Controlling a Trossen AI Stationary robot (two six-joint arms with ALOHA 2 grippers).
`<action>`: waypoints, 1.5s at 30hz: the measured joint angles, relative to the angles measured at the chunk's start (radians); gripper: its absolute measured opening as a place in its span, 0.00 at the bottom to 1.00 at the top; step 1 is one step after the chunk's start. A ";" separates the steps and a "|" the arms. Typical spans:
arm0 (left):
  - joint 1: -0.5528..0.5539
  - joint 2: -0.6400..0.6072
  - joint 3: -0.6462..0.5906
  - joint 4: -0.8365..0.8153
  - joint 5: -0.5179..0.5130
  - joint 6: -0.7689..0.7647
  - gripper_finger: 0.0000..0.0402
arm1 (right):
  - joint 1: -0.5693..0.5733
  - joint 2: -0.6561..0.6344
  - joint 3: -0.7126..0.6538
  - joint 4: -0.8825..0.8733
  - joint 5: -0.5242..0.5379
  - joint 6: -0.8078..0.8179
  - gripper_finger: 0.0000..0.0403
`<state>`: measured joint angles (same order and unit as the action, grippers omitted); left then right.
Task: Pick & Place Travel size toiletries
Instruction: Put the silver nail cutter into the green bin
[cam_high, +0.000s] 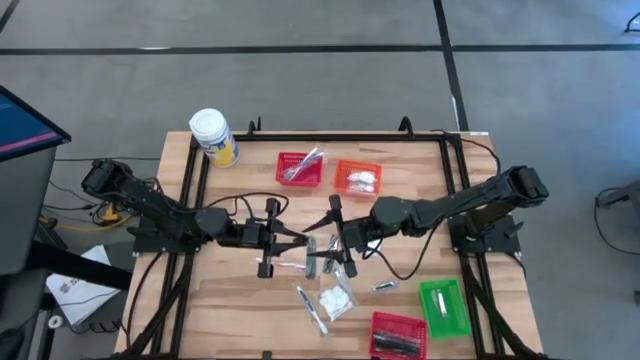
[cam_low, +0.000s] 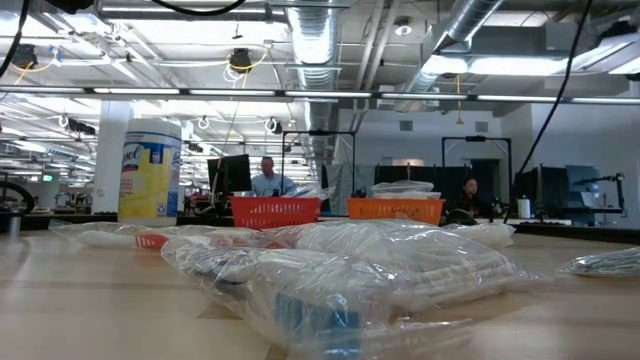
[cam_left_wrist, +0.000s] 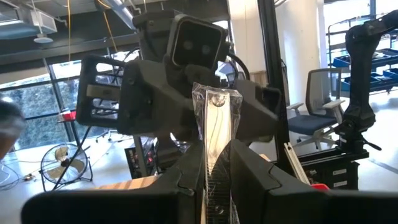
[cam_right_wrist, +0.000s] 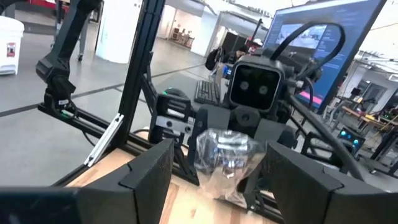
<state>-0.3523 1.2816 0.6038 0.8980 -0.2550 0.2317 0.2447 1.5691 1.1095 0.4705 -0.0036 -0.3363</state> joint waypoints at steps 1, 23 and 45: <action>0.000 0.000 0.000 0.000 0.000 0.000 0.12 | 0.000 -0.001 0.000 0.002 0.000 0.000 0.59; 0.000 0.000 0.000 -0.001 -0.039 0.023 0.12 | -0.013 -0.001 0.000 0.009 0.000 0.060 0.34; -0.054 0.000 0.000 -0.007 -0.371 0.129 0.43 | -0.030 -0.030 0.000 -0.084 0.084 0.049 0.14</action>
<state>-0.4059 1.2819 0.6041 0.8915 -0.6262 0.3609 0.2150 1.5391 1.1098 0.3867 0.0801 -0.2871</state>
